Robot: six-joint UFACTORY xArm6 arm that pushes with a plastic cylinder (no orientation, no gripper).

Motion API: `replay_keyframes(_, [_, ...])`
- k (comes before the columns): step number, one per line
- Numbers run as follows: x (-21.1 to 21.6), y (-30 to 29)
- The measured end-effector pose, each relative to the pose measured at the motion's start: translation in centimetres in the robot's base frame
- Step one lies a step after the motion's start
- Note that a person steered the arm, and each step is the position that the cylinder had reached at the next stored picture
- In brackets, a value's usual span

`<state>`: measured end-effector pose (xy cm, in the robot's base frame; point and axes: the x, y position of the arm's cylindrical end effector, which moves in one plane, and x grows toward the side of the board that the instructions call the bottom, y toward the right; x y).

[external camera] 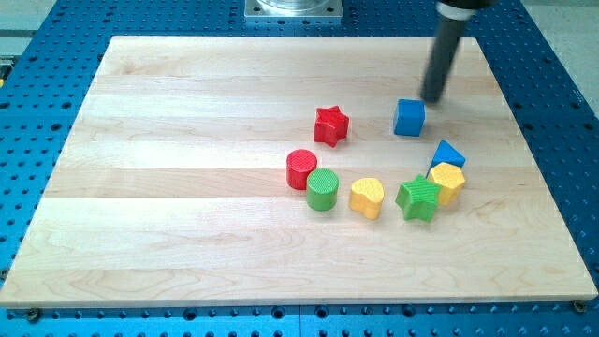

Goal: Slightly push the hexagon upwards

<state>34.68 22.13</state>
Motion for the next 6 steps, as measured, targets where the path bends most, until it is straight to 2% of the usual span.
replay_keyframes(1, [6.5, 5.0])
replay_keyframes(2, [11.4, 5.5])
replay_keyframes(4, [11.0, -1.0])
replay_keyframes(5, [16.4, 0.0])
replay_keyframes(6, [16.5, -5.3])
